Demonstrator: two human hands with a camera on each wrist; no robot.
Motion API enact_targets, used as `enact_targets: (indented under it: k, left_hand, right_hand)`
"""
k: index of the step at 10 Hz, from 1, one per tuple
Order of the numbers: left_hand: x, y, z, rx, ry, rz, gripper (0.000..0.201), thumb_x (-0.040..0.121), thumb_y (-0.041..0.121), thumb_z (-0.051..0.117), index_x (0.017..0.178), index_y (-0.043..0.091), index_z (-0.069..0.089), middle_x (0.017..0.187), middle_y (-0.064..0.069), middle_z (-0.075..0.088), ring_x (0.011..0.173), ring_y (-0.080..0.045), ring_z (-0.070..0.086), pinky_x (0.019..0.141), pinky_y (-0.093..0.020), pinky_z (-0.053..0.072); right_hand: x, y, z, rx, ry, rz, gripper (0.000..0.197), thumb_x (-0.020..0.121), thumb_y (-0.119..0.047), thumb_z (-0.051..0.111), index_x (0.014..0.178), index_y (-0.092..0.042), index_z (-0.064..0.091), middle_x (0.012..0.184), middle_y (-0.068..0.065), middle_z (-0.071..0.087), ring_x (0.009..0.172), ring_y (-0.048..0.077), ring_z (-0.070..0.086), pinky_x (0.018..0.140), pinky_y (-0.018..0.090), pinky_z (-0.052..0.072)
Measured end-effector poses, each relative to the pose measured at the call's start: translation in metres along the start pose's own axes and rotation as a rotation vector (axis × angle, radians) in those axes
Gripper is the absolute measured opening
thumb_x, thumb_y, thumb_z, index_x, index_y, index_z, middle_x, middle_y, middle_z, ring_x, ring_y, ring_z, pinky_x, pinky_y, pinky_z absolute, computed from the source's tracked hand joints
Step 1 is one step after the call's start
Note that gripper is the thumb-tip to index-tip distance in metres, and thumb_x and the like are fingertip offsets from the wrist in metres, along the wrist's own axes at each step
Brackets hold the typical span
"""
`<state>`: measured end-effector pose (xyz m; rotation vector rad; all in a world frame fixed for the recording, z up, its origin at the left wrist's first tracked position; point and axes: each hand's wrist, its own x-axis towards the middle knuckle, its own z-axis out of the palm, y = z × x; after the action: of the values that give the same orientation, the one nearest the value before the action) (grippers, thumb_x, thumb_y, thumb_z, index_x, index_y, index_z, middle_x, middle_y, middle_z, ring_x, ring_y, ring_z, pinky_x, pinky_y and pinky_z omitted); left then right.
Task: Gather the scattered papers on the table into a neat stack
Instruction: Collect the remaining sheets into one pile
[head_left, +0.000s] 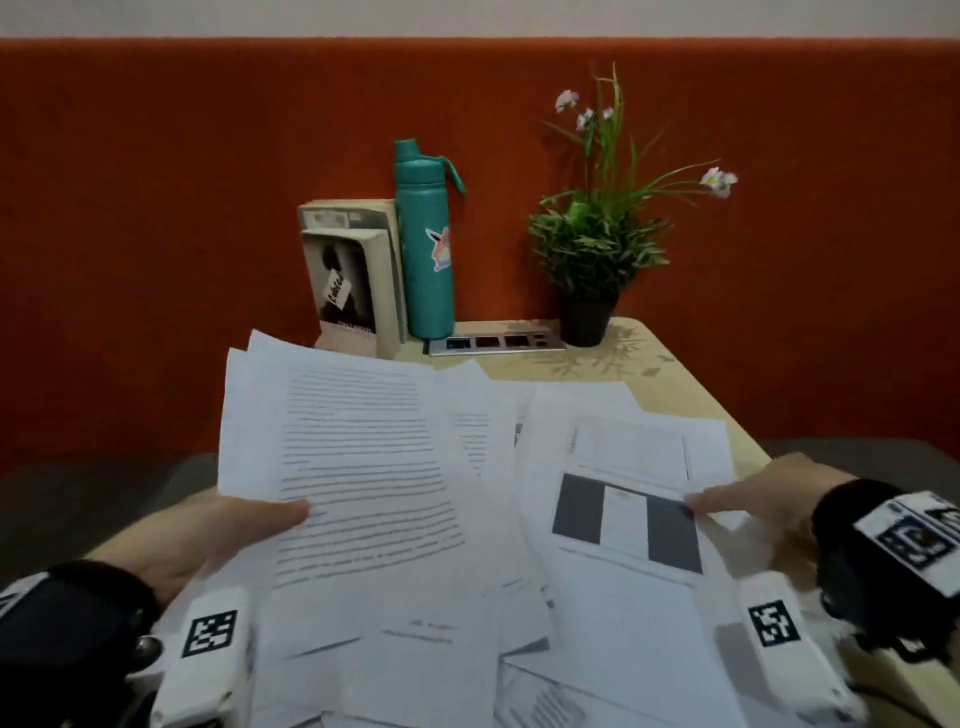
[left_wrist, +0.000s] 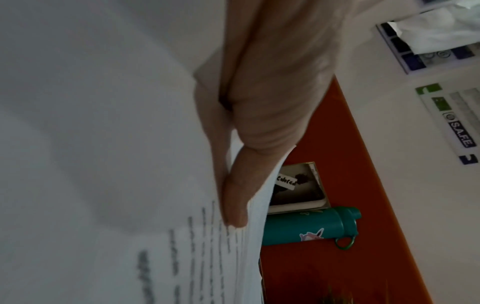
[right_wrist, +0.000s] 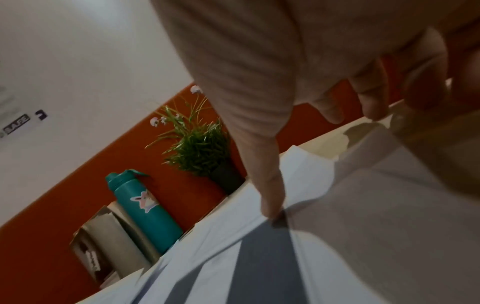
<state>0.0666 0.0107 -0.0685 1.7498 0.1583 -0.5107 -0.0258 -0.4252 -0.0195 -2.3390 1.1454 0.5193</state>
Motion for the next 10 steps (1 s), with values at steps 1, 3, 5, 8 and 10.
enact_targets:
  k: [1, 3, 5, 8, 10]
  left_hand:
    - [0.008, -0.010, 0.003, -0.017, 0.015, -0.006, 0.098, 0.037, 0.044, 0.094, 0.121, 0.004, 0.063, 0.120, -0.021, 0.069, 0.111, -0.040, 0.065, 0.099, -0.058, 0.046]
    - [-0.022, 0.010, 0.022, -0.133, -0.105, 0.011, 0.048, 0.073, 0.001, 0.077, 0.119, 0.002, 0.064, 0.112, -0.022, 0.073, 0.095, -0.039, 0.073, 0.074, -0.044, 0.061]
    - [-0.025, 0.012, 0.026, -0.100, -0.057, 0.053, 0.039, 0.086, -0.010, 0.056, 0.123, 0.004, 0.060, 0.109, -0.020, 0.074, 0.085, -0.032, 0.075, 0.065, -0.033, 0.060]
    - [-0.021, 0.009, 0.022, -0.107, -0.051, 0.034, 0.055, 0.078, -0.006, 0.065, 0.132, 0.002, 0.055, 0.117, -0.023, 0.069, 0.106, -0.042, 0.065, 0.100, -0.051, 0.045]
    - [-0.022, 0.012, 0.024, -0.154, -0.063, 0.022, 0.047, 0.075, -0.005, 0.068, 0.122, 0.002, 0.061, 0.105, -0.023, 0.074, 0.096, -0.041, 0.068, 0.091, -0.049, 0.050]
  right_hand:
    - [-0.002, -0.005, 0.008, -0.034, 0.052, -0.043, 0.074, 0.078, -0.041, 0.074, 0.133, 0.003, 0.050, 0.111, 0.015, 0.063, 0.101, 0.029, 0.061, 0.064, 0.028, 0.047]
    - [-0.040, -0.040, 0.010, -0.266, -0.013, -0.131, 0.055, 0.093, -0.037, 0.057, 0.134, -0.001, 0.052, 0.139, 0.012, 0.056, 0.127, 0.026, 0.053, 0.100, 0.030, 0.043]
    - [-0.026, -0.036, 0.005, -0.220, -0.017, -0.176, 0.040, 0.082, -0.034, 0.072, 0.109, -0.004, 0.067, 0.100, 0.009, 0.063, 0.093, 0.026, 0.061, 0.089, 0.033, 0.049]
    - [0.008, -0.032, -0.003, -0.312, 0.116, -0.189, 0.028, 0.068, -0.045, 0.075, 0.049, -0.025, 0.068, 0.069, -0.003, 0.066, 0.068, 0.016, 0.064, 0.067, 0.028, 0.054]
    - [-0.006, -0.023, -0.028, -0.198, 0.065, -0.091, 0.048, 0.084, -0.018, 0.070, 0.126, 0.001, 0.058, 0.113, 0.014, 0.063, 0.105, 0.029, 0.059, 0.082, 0.035, 0.052]
